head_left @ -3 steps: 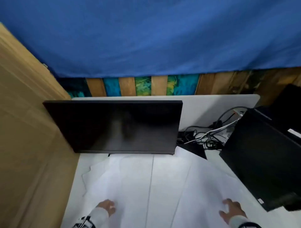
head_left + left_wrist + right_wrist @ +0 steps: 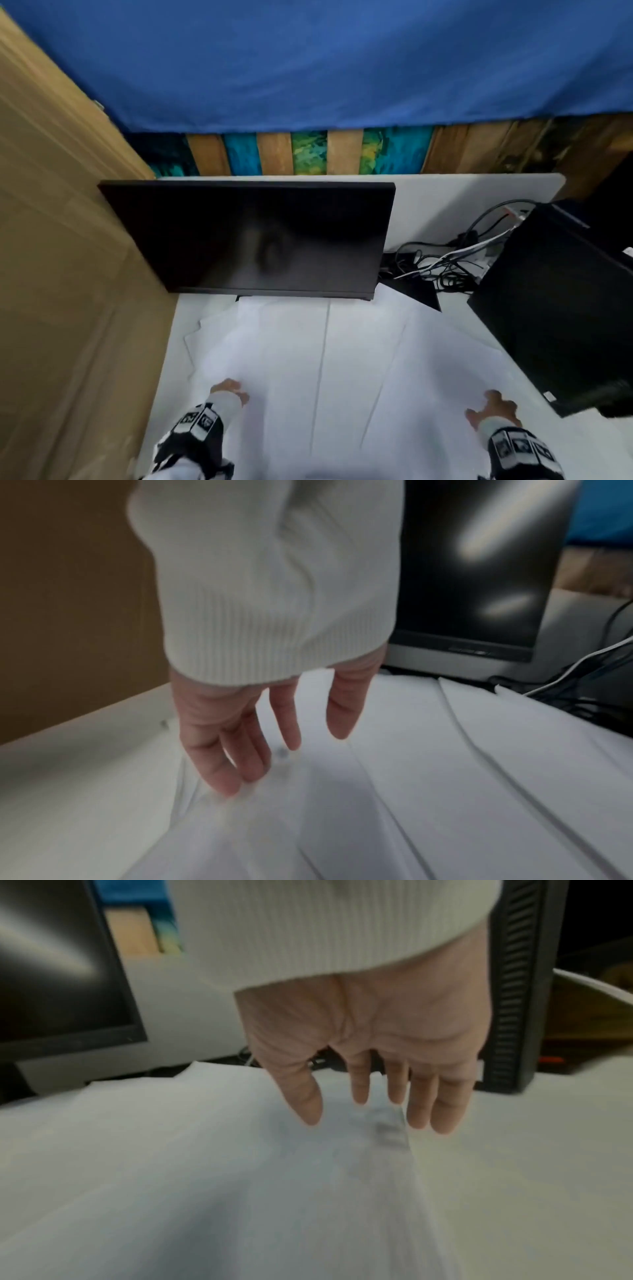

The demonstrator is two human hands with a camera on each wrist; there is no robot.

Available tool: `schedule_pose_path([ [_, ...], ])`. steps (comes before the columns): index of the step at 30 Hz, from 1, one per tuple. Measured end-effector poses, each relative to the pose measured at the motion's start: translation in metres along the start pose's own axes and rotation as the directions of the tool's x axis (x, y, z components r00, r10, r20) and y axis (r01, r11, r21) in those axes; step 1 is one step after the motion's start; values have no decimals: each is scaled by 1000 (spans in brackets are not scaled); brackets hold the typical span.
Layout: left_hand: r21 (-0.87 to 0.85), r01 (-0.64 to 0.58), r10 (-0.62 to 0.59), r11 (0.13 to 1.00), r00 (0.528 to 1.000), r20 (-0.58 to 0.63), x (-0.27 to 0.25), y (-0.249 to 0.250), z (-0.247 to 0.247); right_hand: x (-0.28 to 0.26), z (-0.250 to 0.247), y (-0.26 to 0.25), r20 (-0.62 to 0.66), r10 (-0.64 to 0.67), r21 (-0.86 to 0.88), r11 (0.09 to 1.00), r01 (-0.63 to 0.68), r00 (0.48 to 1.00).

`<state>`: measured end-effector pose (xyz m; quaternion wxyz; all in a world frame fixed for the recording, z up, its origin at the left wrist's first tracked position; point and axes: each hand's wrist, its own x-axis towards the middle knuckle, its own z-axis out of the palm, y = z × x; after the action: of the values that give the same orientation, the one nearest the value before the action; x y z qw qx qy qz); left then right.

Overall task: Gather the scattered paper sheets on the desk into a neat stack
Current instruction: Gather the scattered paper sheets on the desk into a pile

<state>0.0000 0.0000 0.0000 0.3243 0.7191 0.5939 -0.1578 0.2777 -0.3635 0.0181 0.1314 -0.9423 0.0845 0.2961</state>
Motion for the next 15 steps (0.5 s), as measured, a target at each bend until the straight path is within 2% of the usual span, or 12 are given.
schedule_pose_path([
  [2, -15, 59, -60, 998, 998, -36, 14, -3, -3, 3, -4, -4, -21, 96, 63, 994, -94, 995],
  [3, -27, 133, -134, 991, 990, -40, 14, -7, -4, -2, 0, -2, -2, 157, 73, 985, -157, 988],
  [4, -51, 212, -215, 976, 975, -55, 10, -12, -6, -6, 3, -1, 8, 188, 84, 979, -188, 982],
  [6, -120, 278, -286, 953, 957, -52, 6, -19, -9, -10, 2, -5, -9, 222, 126, 968, -219, 975],
  [7, -186, 277, -294, 943, 954, -66, 1, -21, -13, -17, -1, -11, -9, 259, 151, 955, -255, 966],
  [10, -388, 305, -343, 870, 939, -31, 2, -29, -7, -12, 13, -9, 21, 230, 179, 957, -230, 973],
  [13, -436, 304, -346, 847, 938, -17, 14, -25, 0, -11, 23, -15, 52, 187, 214, 957, -194, 981],
  [15, -462, 293, -325, 837, 946, 12, 29, -24, 7, -19, 20, -28, 51, 197, 175, 963, -203, 979],
])
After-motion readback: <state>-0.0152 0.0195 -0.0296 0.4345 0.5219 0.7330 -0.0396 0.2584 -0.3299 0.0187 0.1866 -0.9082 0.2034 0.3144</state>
